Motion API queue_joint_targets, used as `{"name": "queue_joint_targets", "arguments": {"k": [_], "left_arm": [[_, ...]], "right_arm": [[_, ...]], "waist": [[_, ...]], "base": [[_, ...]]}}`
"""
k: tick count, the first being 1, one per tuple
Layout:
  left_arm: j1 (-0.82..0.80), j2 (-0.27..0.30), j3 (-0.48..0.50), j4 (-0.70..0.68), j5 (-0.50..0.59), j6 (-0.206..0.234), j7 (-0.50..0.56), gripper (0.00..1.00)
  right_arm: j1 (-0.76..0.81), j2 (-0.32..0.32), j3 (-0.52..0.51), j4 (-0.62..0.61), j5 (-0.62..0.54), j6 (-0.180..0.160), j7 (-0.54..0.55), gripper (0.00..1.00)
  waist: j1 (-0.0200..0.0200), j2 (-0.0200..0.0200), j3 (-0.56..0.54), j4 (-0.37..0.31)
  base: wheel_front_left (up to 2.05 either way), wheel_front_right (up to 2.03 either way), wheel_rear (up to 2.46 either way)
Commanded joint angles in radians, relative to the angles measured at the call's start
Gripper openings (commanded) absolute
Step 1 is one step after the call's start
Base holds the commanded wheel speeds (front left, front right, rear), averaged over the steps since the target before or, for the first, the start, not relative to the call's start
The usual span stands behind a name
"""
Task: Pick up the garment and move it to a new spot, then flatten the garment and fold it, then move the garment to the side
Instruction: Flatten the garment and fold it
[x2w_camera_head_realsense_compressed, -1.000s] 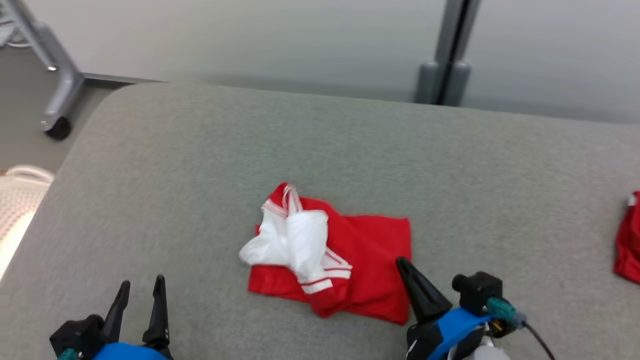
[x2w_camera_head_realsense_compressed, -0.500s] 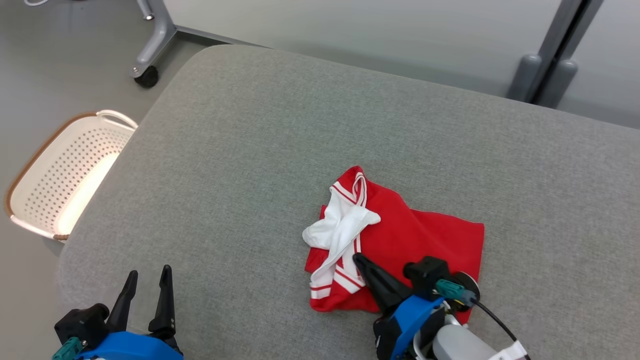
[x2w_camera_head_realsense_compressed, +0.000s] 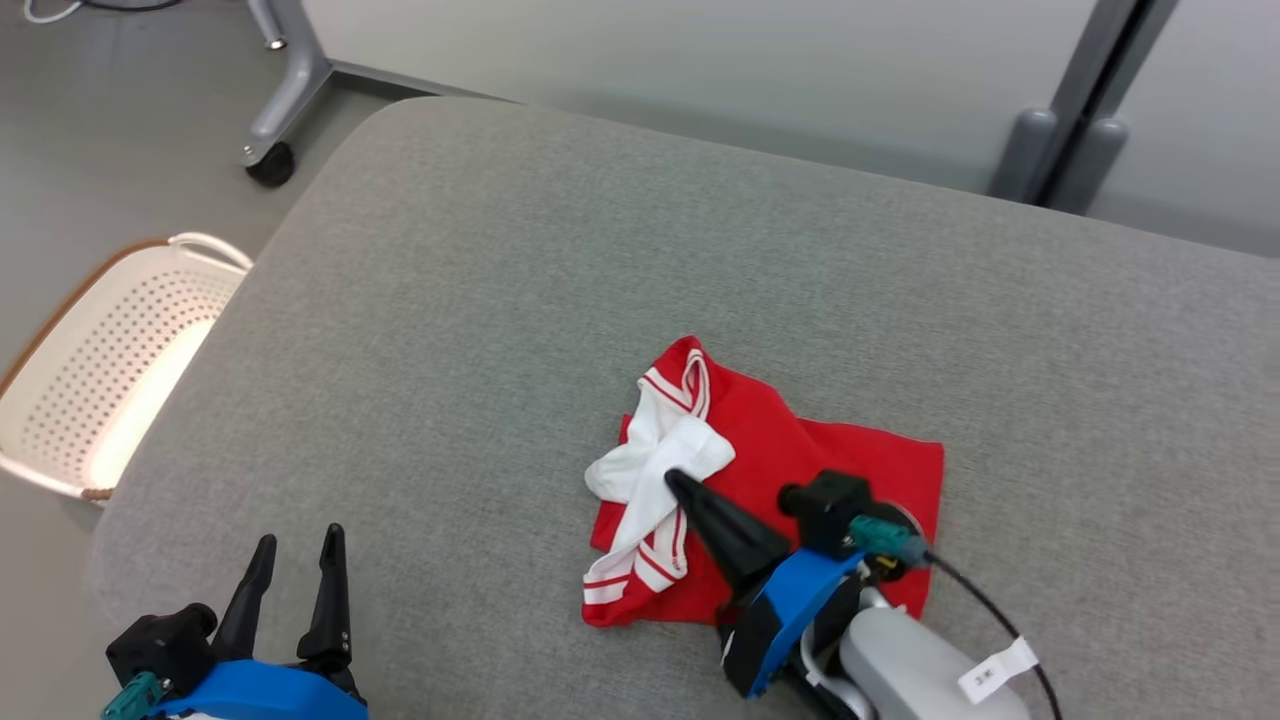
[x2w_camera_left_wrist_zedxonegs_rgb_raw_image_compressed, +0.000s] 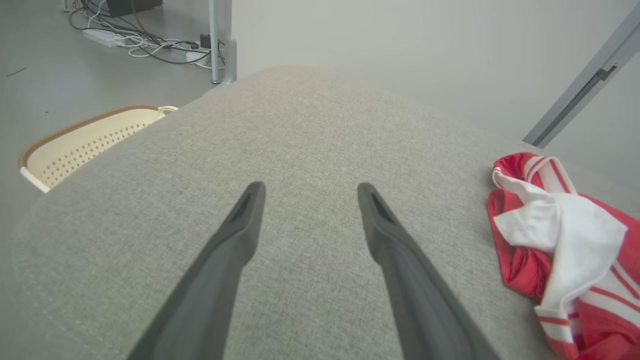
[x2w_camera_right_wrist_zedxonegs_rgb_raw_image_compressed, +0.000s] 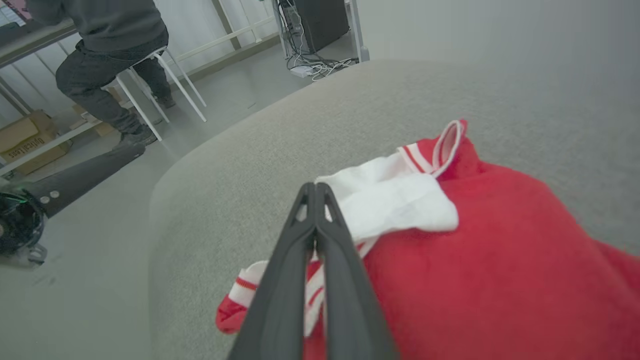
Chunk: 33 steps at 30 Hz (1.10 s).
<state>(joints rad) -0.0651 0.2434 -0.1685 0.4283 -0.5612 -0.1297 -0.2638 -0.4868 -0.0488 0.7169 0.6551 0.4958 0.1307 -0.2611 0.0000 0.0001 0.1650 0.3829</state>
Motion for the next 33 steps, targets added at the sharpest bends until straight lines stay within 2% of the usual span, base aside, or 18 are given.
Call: {"name": "queue_joint_targets", "arguments": {"k": [1, 11, 18, 19, 20, 26, 33], "left_arm": [[0.005, 0.0, 0.007, -0.006, 0.009, -0.001, 0.0, 1.0], [0.042, -0.012, 0.061, -0.046, 0.064, -0.001, 0.0, 1.0], [0.077, -0.025, 0.111, -0.081, 0.12, -0.001, 0.0, 1.0], [0.083, -0.027, 0.121, -0.085, 0.126, -0.001, 0.0, 1.0], [0.087, -0.031, 0.126, -0.089, 0.138, -0.001, 0.0, 1.0], [0.126, -0.046, 0.185, -0.112, 0.208, -0.001, 0.0, 1.0], [0.146, -0.07, 0.216, -0.118, 0.286, -0.001, 0.0, 1.0]], "right_arm": [[0.008, -0.004, -0.032, -0.01, -0.013, 0.0, -0.004, 0.0], [0.194, -0.004, -0.387, -0.151, -0.174, 0.0, -0.005, 0.0], [0.326, -0.004, -0.549, -0.227, -0.257, 0.0, -0.004, 0.0], [0.339, -0.004, -0.557, -0.237, -0.262, 0.0, -0.004, 0.26], [0.351, -0.003, -0.569, -0.247, -0.268, 0.0, -0.005, 1.0], [0.416, -0.003, -0.624, -0.297, -0.289, 0.0, -0.005, 1.0], [0.472, -0.004, -0.662, -0.31, -0.304, 0.0, -0.004, 1.0]], "waist": [[0.0, -0.0001, -0.01, -0.019], [0.0, -0.0001, -0.055, -0.138], [0.0, -0.0001, -0.089, -0.24], [0.0, -0.0001, -0.094, -0.256], [0.0, -0.0001, -0.098, -0.27], [0.0, -0.0001, -0.12, -0.344], [0.0, -0.0001, -0.143, -0.375]], "base": [[0.0, 0.0, 0.0], [0.0, 0.0, 0.0], [0.0, 0.0, 0.0], [0.0, 0.0, 0.0], [0.0, 0.0, 0.0], [0.0, 0.0, 0.0], [0.0, 0.0, 0.0]]}}
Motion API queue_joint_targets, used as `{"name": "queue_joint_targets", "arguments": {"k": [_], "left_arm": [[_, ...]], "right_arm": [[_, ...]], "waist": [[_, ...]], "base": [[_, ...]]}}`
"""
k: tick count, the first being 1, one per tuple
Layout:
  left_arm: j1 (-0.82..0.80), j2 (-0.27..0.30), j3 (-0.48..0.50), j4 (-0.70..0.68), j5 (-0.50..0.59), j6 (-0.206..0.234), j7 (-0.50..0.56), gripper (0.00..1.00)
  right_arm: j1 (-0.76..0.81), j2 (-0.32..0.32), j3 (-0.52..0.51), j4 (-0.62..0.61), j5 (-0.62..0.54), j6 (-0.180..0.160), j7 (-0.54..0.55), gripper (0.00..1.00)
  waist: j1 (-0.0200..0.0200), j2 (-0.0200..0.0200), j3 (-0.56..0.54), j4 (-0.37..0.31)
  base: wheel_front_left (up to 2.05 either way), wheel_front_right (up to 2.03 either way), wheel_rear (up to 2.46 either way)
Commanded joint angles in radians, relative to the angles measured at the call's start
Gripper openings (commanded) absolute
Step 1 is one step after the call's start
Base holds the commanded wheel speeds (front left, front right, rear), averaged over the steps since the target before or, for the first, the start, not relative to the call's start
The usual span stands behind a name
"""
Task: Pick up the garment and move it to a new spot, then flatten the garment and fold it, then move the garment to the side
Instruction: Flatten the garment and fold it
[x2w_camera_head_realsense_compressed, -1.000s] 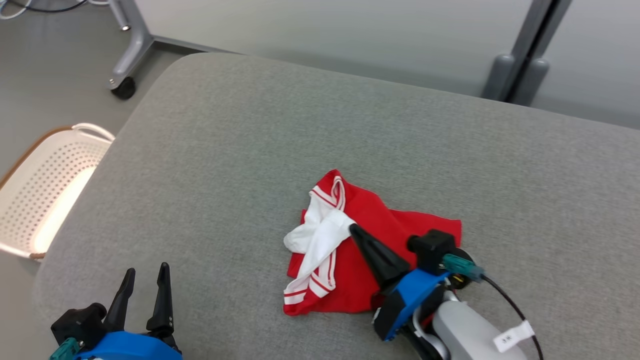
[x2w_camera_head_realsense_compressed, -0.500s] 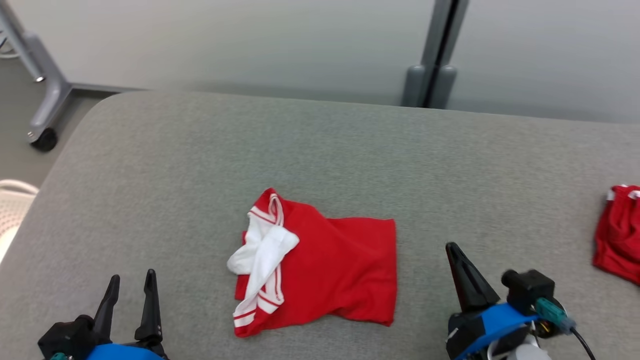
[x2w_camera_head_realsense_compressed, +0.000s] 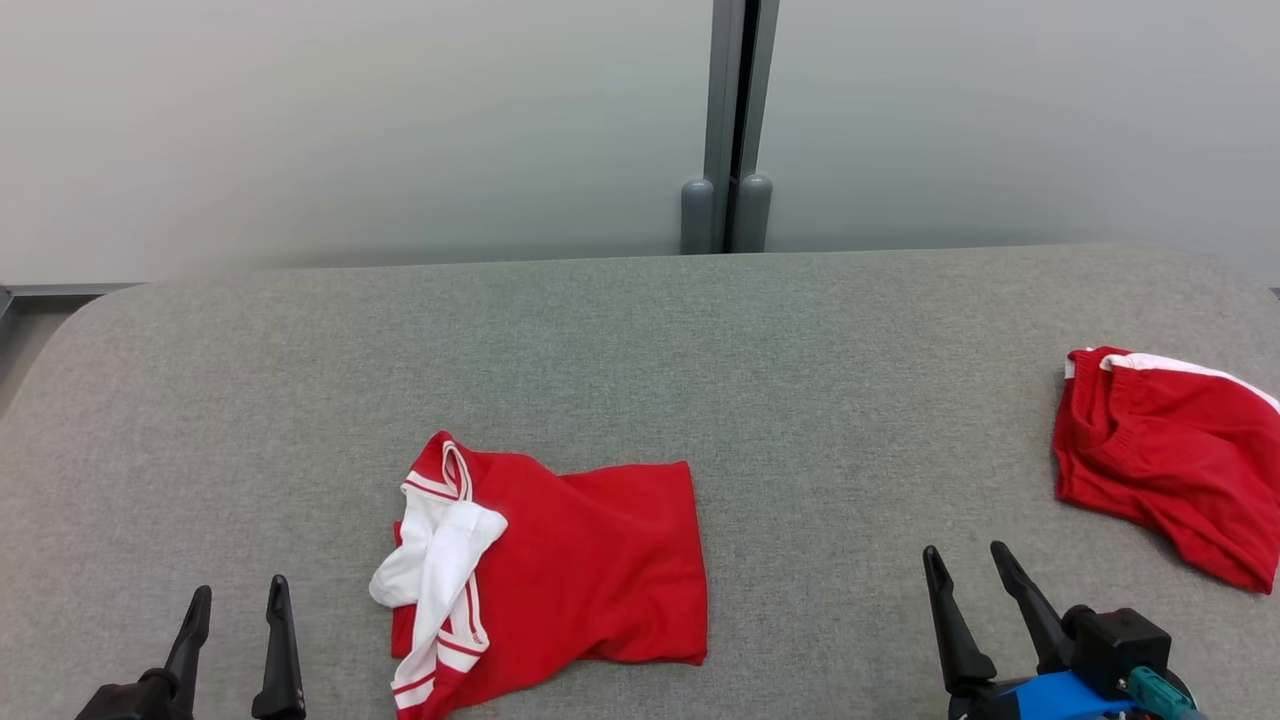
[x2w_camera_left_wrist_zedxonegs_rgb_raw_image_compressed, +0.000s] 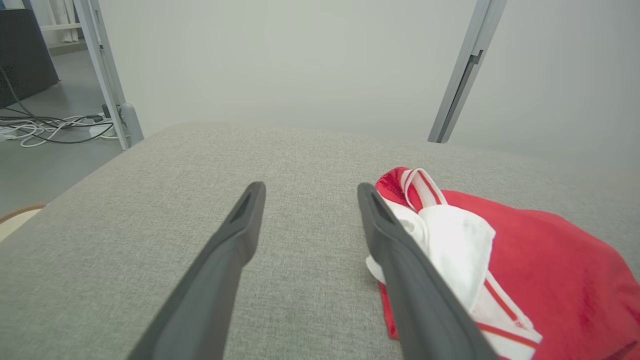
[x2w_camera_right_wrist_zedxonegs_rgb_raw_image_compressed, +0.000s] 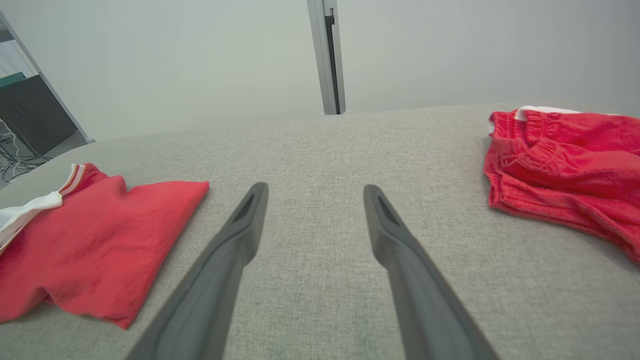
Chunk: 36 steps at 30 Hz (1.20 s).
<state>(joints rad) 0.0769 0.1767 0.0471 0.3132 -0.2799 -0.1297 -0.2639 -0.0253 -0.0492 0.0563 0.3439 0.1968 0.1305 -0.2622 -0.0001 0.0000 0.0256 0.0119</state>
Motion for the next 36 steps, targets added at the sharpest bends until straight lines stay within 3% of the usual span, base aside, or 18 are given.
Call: {"name": "queue_joint_targets", "arguments": {"k": [1, 8, 14, 15, 16, 17, 28, 36], "left_arm": [[0.005, -0.006, 0.004, -0.003, 0.01, -0.001, 0.0, 1.0], [-0.023, 0.001, -0.015, -0.01, 0.003, -0.001, 0.0, 1.0], [-0.047, 0.019, -0.061, -0.014, -0.03, -0.001, 0.0, 1.0], [-0.051, 0.024, -0.066, -0.014, -0.036, -0.001, 0.0, 1.0], [-0.054, 0.027, -0.077, -0.011, -0.042, -0.001, 0.0, 1.0], [-0.056, 0.03, -0.082, -0.009, -0.047, -0.001, 0.0, 1.0], [-0.092, 0.064, -0.14, 0.017, -0.109, -0.001, 0.0, 1.0], [-0.133, 0.075, -0.193, 0.024, -0.153, -0.001, 0.0, 1.0]], "right_arm": [[0.012, -0.003, -0.002, 0.003, -0.003, 0.0, -0.003, 1.0], [-0.013, -0.003, 0.031, -0.014, -0.011, 0.0, -0.003, 1.0], [-0.069, -0.003, 0.115, -0.009, -0.008, 0.0, -0.003, 1.0], [-0.08, -0.003, 0.141, 0.002, -0.007, 0.0, -0.003, 0.95], [-0.093, -0.003, 0.159, 0.014, -0.003, 0.0, -0.003, 0.52], [-0.107, -0.003, 0.183, 0.031, 0.004, 0.0, -0.003, 0.0], [-0.275, -0.004, 0.362, 0.236, 0.034, 0.0, -0.003, 0.0], [-0.407, -0.004, 0.436, 0.399, 0.044, 0.0, -0.003, 0.0]], "waist": [[0.0001, 0.0, -0.003, -0.006], [0.0001, 0.0, 0.02, 0.021], [0.0001, 0.0, 0.051, 0.103], [0.0001, 0.0, 0.054, 0.12], [0.0001, 0.0, 0.059, 0.141], [0.0001, 0.0, 0.062, 0.16], [0.0001, 0.0, 0.12, 0.345], [0.0001, 0.0, 0.167, 0.457]], "base": [[0.0, 0.0, 0.0], [0.0, 0.0, 0.0], [0.0, 0.0, 0.0], [0.0, 0.0, 0.0], [0.0, 0.0, 0.0], [0.0, 0.0, 0.0], [0.0, 0.0, 0.0], [0.0, 0.0, 0.0]]}}
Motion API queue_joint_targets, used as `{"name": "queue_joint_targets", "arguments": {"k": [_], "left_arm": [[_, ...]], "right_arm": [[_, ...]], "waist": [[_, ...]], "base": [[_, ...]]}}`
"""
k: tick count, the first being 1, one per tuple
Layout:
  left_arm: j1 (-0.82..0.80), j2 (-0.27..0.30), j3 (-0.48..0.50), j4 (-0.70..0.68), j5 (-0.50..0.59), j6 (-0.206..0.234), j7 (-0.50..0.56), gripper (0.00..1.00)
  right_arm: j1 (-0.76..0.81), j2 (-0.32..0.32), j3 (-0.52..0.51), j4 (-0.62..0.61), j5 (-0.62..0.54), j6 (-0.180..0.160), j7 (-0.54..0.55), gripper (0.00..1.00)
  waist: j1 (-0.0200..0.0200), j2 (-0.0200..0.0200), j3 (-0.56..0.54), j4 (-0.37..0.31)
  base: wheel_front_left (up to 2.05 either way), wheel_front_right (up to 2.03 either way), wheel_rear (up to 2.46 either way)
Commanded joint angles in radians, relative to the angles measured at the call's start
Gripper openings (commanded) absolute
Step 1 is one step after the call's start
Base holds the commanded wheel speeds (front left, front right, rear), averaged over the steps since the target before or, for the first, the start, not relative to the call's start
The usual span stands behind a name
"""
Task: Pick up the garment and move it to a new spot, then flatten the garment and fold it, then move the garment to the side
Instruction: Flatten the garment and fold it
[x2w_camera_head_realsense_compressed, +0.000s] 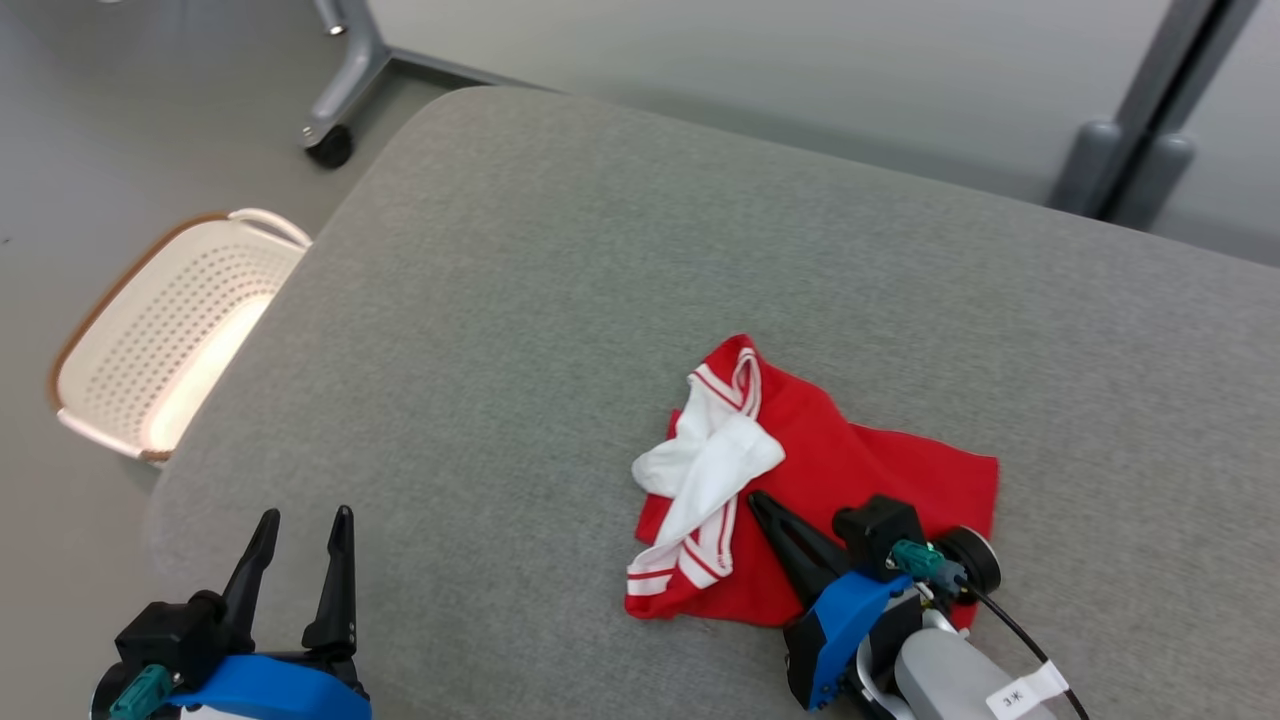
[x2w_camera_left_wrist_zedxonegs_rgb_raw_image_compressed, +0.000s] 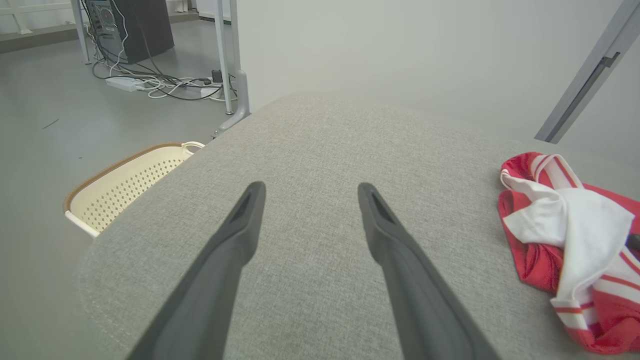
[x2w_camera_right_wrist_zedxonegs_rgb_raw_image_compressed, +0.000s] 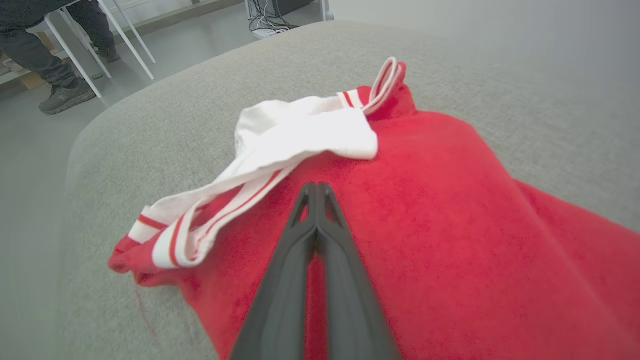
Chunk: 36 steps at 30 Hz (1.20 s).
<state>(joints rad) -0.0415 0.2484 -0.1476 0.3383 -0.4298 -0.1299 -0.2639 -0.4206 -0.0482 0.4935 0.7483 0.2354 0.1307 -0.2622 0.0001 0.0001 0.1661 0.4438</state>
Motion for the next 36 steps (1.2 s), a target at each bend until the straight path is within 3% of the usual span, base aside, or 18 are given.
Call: {"name": "queue_joint_targets", "arguments": {"k": [1, 13, 20, 21, 22, 23, 28, 36], "left_arm": [[-0.019, 0.003, -0.002, 0.0, -0.007, -0.001, 0.0, 1.0], [-0.073, 0.006, -0.084, -0.015, -0.022, -0.001, 0.0, 1.0], [-0.112, 0.018, -0.111, -0.047, -0.013, -0.001, 0.0, 1.0], [-0.11, 0.02, -0.109, -0.05, -0.009, -0.001, 0.0, 1.0], [-0.106, 0.021, -0.099, -0.052, -0.008, -0.001, 0.0, 1.0], [-0.1, 0.022, -0.097, -0.055, -0.006, -0.001, 0.0, 1.0], [-0.063, 0.022, -0.045, -0.059, 0.007, -0.001, 0.0, 1.0], [0.014, 0.005, 0.053, -0.053, 0.046, -0.001, 0.0, 1.0]], "right_arm": [[-0.025, -0.005, 0.008, 0.01, 0.01, 0.0, -0.004, 0.0], [-0.166, -0.005, 0.119, 0.087, 0.063, 0.0, 0.032, 0.0], [-0.184, -0.007, 0.075, 0.083, 0.078, 0.0, 0.003, 0.0], [-0.181, -0.006, 0.048, 0.082, 0.069, 0.0, 0.001, 0.07], [-0.173, -0.006, 0.025, 0.076, 0.064, 0.0, -0.002, 0.44], [-0.167, -0.005, -0.014, 0.047, 0.054, 0.0, -0.003, 1.0], [-0.045, -0.005, -0.191, -0.1, -0.015, 0.0, -0.003, 1.0], [0.131, -0.004, -0.339, -0.234, -0.072, 0.0, -0.004, 1.0]], "waist": [[-0.0001, -0.0001, 0.03, 0.037], [-0.0001, -0.0001, 0.043, 0.117], [-0.0001, -0.0001, 0.036, 0.092], [-0.0001, -0.0001, 0.033, 0.079], [-0.0001, -0.0001, 0.03, 0.064], [-0.0001, -0.0001, 0.026, 0.048], [-0.0001, -0.0001, -0.003, -0.062], [-0.0001, -0.0001, -0.048, -0.246]], "base": [[0.0, 0.0, 0.0], [0.0, 0.0, 0.0], [0.0, 0.0, 0.0], [0.0, 0.0, 0.0], [0.0, 0.0, 0.0], [0.0, 0.0, 0.0], [0.0, 0.0, 0.0], [0.0, 0.0, 0.0]]}}
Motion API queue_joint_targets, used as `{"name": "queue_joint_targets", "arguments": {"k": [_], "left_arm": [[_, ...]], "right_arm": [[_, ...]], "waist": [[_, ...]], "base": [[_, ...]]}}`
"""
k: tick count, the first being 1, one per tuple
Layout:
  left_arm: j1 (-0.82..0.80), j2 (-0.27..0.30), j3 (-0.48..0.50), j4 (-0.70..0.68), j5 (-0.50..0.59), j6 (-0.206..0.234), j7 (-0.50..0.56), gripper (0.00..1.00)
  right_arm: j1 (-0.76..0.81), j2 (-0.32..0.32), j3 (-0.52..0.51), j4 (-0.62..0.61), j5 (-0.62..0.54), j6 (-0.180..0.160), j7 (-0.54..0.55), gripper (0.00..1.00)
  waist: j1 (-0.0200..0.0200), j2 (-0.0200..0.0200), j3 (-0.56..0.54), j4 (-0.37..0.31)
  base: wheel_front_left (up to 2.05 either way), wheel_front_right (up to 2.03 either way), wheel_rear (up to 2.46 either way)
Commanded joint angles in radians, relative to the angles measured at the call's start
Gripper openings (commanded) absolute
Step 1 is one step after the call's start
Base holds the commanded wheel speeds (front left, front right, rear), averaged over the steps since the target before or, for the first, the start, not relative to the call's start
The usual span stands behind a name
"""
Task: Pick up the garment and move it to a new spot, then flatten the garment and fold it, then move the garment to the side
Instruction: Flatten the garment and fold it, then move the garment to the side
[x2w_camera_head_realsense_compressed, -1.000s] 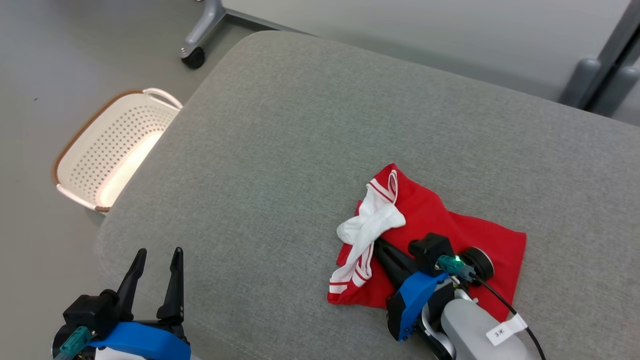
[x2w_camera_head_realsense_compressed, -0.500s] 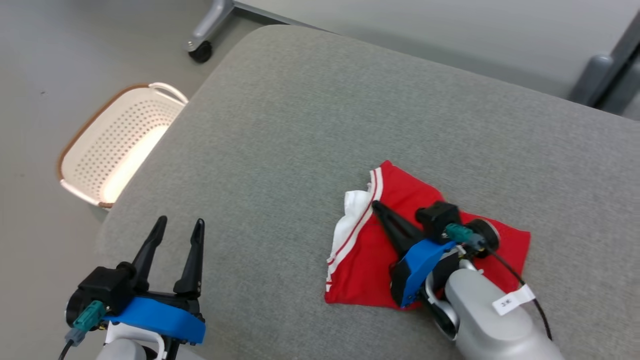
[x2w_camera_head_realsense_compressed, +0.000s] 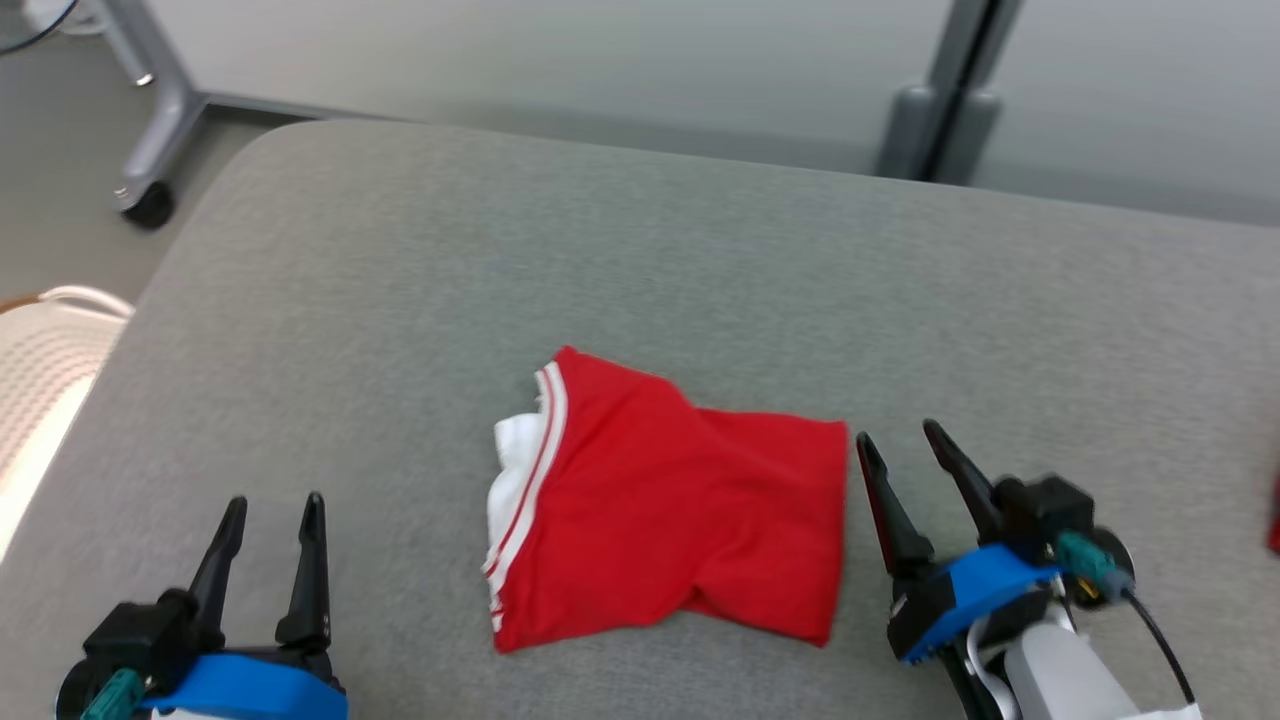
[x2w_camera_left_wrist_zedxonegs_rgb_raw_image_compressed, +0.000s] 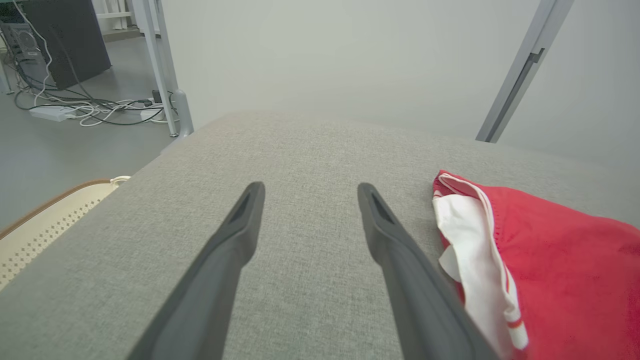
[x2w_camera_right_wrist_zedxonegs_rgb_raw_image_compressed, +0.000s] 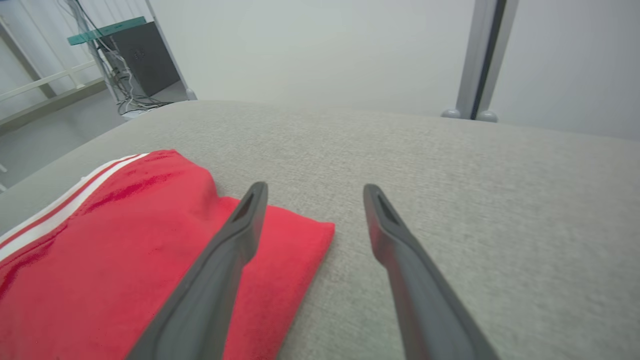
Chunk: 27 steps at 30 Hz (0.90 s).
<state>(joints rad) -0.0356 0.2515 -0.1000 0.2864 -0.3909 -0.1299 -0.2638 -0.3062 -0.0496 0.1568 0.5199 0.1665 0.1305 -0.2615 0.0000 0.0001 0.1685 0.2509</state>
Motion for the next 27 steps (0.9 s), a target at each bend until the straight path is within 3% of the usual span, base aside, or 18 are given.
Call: {"name": "queue_joint_targets", "arguments": {"k": [1, 15, 27], "left_arm": [[0.014, -0.002, 0.013, 0.001, 0.012, -0.001, 0.0, 1.0], [0.085, -0.052, 0.12, 0.04, 0.08, -0.001, -0.001, 1.0], [0.078, -0.067, 0.134, 0.048, 0.089, -0.001, -0.001, 1.0]], "right_arm": [[0.033, -0.002, -0.018, -0.015, -0.009, 0.0, -0.004, 1.0], [0.194, -0.003, -0.051, -0.058, 0.022, 0.0, -0.005, 1.0], [0.219, -0.003, -0.035, -0.065, 0.044, 0.0, -0.005, 1.0]], "waist": [[0.0, -0.0001, -0.055, -0.069], [0.0, -0.0001, -0.13, -0.241], [0.0, -0.0001, -0.119, -0.254]], "base": [[0.0, 0.0, 0.0], [0.0, 0.0, 0.0], [0.0, 0.0, 0.0]]}}
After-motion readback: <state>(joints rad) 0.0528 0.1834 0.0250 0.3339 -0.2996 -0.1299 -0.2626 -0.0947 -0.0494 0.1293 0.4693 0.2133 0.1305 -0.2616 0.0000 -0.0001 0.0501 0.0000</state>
